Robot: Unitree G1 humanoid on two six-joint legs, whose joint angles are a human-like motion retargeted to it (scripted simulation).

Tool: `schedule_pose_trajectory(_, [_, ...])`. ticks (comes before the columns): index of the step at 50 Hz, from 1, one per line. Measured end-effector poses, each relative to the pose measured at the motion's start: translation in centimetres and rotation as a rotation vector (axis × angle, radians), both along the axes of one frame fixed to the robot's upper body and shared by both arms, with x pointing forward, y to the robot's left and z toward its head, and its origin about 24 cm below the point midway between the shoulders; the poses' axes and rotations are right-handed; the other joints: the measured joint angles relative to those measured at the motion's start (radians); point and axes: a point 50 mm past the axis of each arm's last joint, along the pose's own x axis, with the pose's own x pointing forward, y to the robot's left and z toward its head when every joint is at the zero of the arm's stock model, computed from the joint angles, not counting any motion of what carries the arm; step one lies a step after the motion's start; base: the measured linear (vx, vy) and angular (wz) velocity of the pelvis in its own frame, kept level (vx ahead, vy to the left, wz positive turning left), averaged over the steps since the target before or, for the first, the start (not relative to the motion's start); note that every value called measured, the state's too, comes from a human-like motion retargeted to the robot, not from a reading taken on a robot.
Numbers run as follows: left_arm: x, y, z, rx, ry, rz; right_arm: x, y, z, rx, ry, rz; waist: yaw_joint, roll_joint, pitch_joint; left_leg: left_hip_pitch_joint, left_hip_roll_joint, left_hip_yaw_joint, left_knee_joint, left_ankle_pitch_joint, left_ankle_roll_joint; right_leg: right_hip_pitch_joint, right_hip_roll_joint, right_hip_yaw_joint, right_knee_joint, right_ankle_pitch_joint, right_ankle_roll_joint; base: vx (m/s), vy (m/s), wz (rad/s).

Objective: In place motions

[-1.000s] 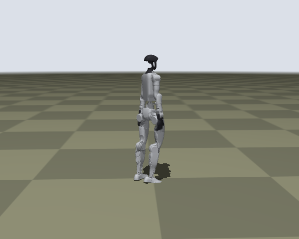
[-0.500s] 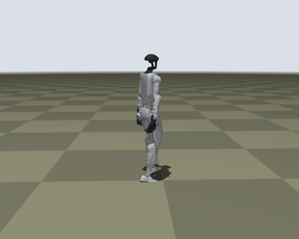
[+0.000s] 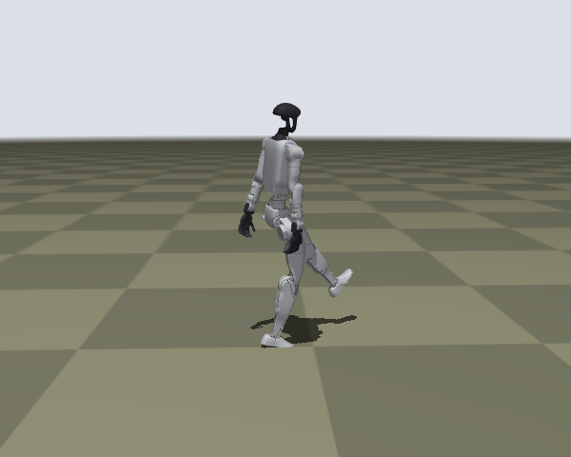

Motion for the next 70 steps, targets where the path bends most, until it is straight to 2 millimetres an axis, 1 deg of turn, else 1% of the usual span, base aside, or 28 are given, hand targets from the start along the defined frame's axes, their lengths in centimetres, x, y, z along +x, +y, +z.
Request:
schedule_pose_trajectory(4, [2.4,1.4,-0.5,0.058,-0.083,-0.015,-1.9,-0.7,0.0,-0.027,0.08,-0.036,-0.05,0.037,-0.055,0.134,-0.006,0.005,0.036,0.0,-0.003,-0.015,0.03,-0.054,-0.048,0.017,0.02,-0.05,-0.05,0.54])
schedule_pose_trajectory(9, [5.5,3.0,-0.7,0.129,-0.181,-0.008,-5.1,-1.4,0.3,-0.067,0.194,-0.091,-0.138,0.066,-0.153,0.28,0.003,0.013,0.136,0.021,-0.002,-0.063,0.046,-0.119,-0.105,0.033,0.032,-0.04,-0.13,0.78])
schedule_pose_trajectory(13, [8.1,3.5,-0.8,0.141,-0.256,-0.017,-7.2,-1.9,0.6,-0.097,0.255,-0.148,-0.229,0.085,-0.221,0.373,0.009,-0.014,0.233,0.055,0.016,-0.097,0.041,-0.184,-0.151,0.047,0.047,-0.05,-0.18,1.03])
schedule_pose_trajectory(15, [8.8,3.4,-0.8,0.141,-0.284,-0.032,-8.5,-2.0,0.7,-0.11,0.284,-0.171,-0.25,0.084,-0.242,0.45,0.001,-0.035,0.215,0.087,0.016,-0.094,0.039,-0.194,-0.182,0.059,0.056,-0.04,-0.22,0.63])
schedule_pose_trajectory(16, [9.7,3.6,-0.8,0.137,-0.306,-0.05,-8.7,-2.1,0.8,-0.116,0.291,-0.192,-0.268,0.097,-0.254,0.453,0.002,-0.069,0.227,0.089,0.015,-0.111,0.043,-0.213,-0.182,0.057,0.059,-0.05,-0.24,0.76])
schedule_pose_trajectory(18, [10.8,3.6,-0.7,0.137,-0.34,-0.083,-9.5,-2.1,0.9,-0.124,0.31,-0.22,-0.285,0.111,-0.263,0.505,0.007,-0.108,0.192,0.095,-0.007,-0.118,0.055,-0.237,-0.193,0.06,0.062,-0.05,-0.26,0.59])
schedule_pose_trajectory(20, [12.1,3.8,-0.6,0.135,-0.379,-0.127,-9.8,-2.2,1.0,-0.131,0.321,-0.253,-0.289,0.125,-0.251,0.566,0.025,-0.126,0.132,0.044,-0.046,-0.112,0.079,-0.253,-0.199,0.059,0.064,-0.01,-0.26,0.22])
schedule_pose_trajectory(21, [12.5,3.8,-0.6,0.132,-0.394,-0.147,-9.9,-2.2,1.1,-0.133,0.326,-0.261,-0.29,0.13,-0.243,0.591,0.029,-0.13,0.095,0.028,-0.053,-0.106,0.09,-0.259,-0.202,0.058,0.064,0.05,-0.28,0.17])
schedule_pose_trajectory(25, [13.3,3.7,-0.5,0.122,-0.426,-0.213,-9.4,-2.0,1.0,-0.126,0.322,-0.253,-0.32,0.136,-0.232,0.645,0.019,-0.157,-0.01,0.015,-0.045,-0.085,0.101,-0.295,-0.214,0.055,0.073,0.09,-0.27,0.38])
schedule_pose_trajectory(29, [12.8,3.3,-0.6,0.109,-0.406,-0.237,-7.5,-1.2,0.5,-0.085,0.259,-0.218,-0.341,0.12,-0.233,0.639,0.0,-0.18,-0.017,0.02,-0.036,-0.077,0.081,-0.327,-0.222,0.057,0.088,0.12,-0.26,0.38])
schedule_pose_trajectory(32, [11.4,3.0,-0.7,0.096,-0.369,-0.216,-5.8,-0.5,0.2,-0.042,0.203,-0.185,-0.323,0.097,-0.232,0.643,-0.009,-0.165,-0.003,0.005,-0.028,-0.069,0.066,-0.328,-0.224,0.063,0.097,0.23,-0.26,-0.19])
schedule_pose_trajectory(35, [9.3,2.7,-0.9,0.087,-0.309,-0.161,-4.1,0.1,0.0,-0.004,0.155,-0.135,-0.301,0.076,-0.238,0.657,-0.013,-0.137,0.003,-0.012,-0.019,-0.062,0.054,-0.314,-0.223,0.066,0.105,0.37,-0.26,-0.44])
schedule_pose_trajectory(40, [4.7,2.0,-0.7,0.069,-0.173,-0.047,-1.5,1.1,-0.2,0.043,0.076,-0.066,-0.264,0.055,-0.257,0.691,-0.024,-0.104,-0.02,-0.033,0.001,-0.052,0.045,-0.291,-0.218,0.065,0.12,0.39,-0.24,-0.37])
schedule_pose_trajectory(43, [2.5,1.8,-0.4,0.06,-0.105,0.0,-0.6,1.3,-0.1,0.064,0.039,-0.036,-0.254,0.051,-0.274,0.705,-0.032,-0.112,-0.033,-0.048,0.009,-0.046,0.039,-0.293,-0.21,0.057,0.133,0.49,-0.25,0.02])
schedule_pose_trajectory(46, [1.1,1.9,-0.2,0.059,-0.061,0.024,-0.2,0.9,-0.1,0.059,0.023,0.001,-0.259,0.056,-0.301,0.694,-0.037,-0.136,-0.026,-0.065,0.018,-0.06,0.019,-0.33,-0.156,0.028,0.14,0.45,-0.22,0.29])
schedule_pose_trajectory(49, [0.6,2.1,0.0,0.067,-0.051,0.036,0.0,0.0,0.0,0.021,0.016,0.048,-0.254,0.074,-0.315,0.661,-0.022,-0.149,-0.004,-0.08,0.016,-0.17,-0.019,-0.311,0.061,0.012,0.128,0.3,-0.17,0.01])
schedule_pose_trajectory(50, [0.6,2.1,0.0,0.072,-0.054,0.039,0.2,-0.3,0.1,0.003,0.012,0.066,-0.248,0.08,-0.308,0.653,-0.013,-0.145,0.003,-0.084,0.014,-0.228,-0.037,-0.279,0.164,0.025,0.127,0.17,-0.14,0.12])
schedule_pose_trajectory(52, [0.6,2.3,0.0,0.081,-0.056,0.04,0.0,-1.2,0.2,-0.037,0.017,0.094,-0.295,0.099,-0.274,0.658,-0.007,-0.186,0.011,-0.08,0.022,-0.306,-0.05,-0.243,0.272,0.011,0.155,0.12,-0.14,0.63])
schedule_pose_trajectory(53, [0.6,2.4,0.0,0.084,-0.05,0.037,-0.2,-1.6,0.2,-0.057,0.026,0.1,-0.313,0.1,-0.262,0.663,-0.013,-0.194,0.01,-0.078,0.028,-0.351,-0.044,-0.205,0.276,0.004,0.171,0.11,-0.17,0.62])
schedule_pose_trajectory(55, [0.5,2.6,0.1,0.09,-0.029,0.018,-1.0,-2.2,0.3,-0.093,0.042,0.078,-0.356,0.103,-0.228,0.67,-0.018,-0.218,0.018,-0.072,0.039,-0.432,-0.055,-0.17,0.217,-0.006,0.163,0.06,-0.16,0.59])
schedule_pose_trajectory(57, [0.9,2.7,0.0,0.093,-0.027,-0.008,-2.0,-2.6,0.3,-0.116,0.052,0.019,-0.403,0.109,-0.167,0.693,-0.013,-0.244,0.026,-0.068,0.049,-0.483,-0.107,-0.265,0.112,-0.021,0.125,-0.05,-0.1,0.74])
schedule_pose_trajectory(58, [1.4,2.9,0.0,0.091,-0.038,-0.024,-2.4,-2.8,0.4,-0.118,0.061,-0.015,-0.433,0.108,-0.131,0.711,-0.014,-0.262,0.027,-0.064,0.057,-0.518,-0.128,-0.293,0.068,-0.027,0.121,-0.09,-0.07,0.88])
schedule_pose_trajectory(59, [2.0,3.1,-0.1,0.088,-0.053,-0.04,-3.0,-2.9,0.4,-0.115,0.077,-0.048,-0.461,0.104,-0.1,0.728,-0.018,-0.277,0.024,-0.06,0.065,-0.57,-0.148,-0.283,0.042,-0.029,0.126,-0.11,-0.05,0.89])
schedule_pose_trajectory(60, [2.7,3.4,-0.2,0.086,-0.071,-0.058,-3.6,-3.0,0.4,-0.11,0.097,-0.081,-0.489,0.098,-0.07,0.746,-0.025,-0.29,0.019,-0.056,0.073,-0.63,-0.167,-0.252,0.026,-0.03,0.135,-0.1,-0.05,1.01])
schedule_pose_trajectory(62, [3.9,3.9,-0.3,0.092,-0.106,-0.089,-5.3,-2.9,0.5,-0.1,0.152,-0.15,-0.568,0.114,-0.019,0.757,-0.007,-0.346,0.02,-0.041,0.077,-0.755,-0.218,-0.175,0.033,-0.031,0.156,-0.08,-0.05,1.36])
schedule_pose_trajectory(65, [6.4,4.3,-0.5,0.116,-0.173,-0.11,-7.9,-2.3,0.7,-0.086,0.231,-0.248,-0.681,0.167,0.077,0.749,0.064,-0.436,0.04,-0.019,0.065,-0.893,-0.306,-0.136,0.052,-0.028,0.145,-0.11,-0.02,1.51])
schedule_pose_trajectory(67, [8.2,4.4,-0.6,0.129,-0.227,-0.103,-9.6,-1.7,0.9,-0.072,0.291,-0.286,-0.722,0.191,0.125,0.73,0.116,-0.436,0.058,-0.015,0.054,-0.96,-0.364,-0.139,0.049,-0.04,0.13,-0.1,-0.03,1.07])
schedule_pose_trajectory(70, [10.7,4.3,-0.6,0.126,-0.308,-0.089,-12.3,-0.9,1.4,-0.059,0.388,-0.3,-0.747,0.213,0.159,0.705,0.17,-0.448,0.08,-0.014,0.035,-1.042,-0.403,-0.088,0.031,-0.049,0.122,0.0,-0.09,0.69])
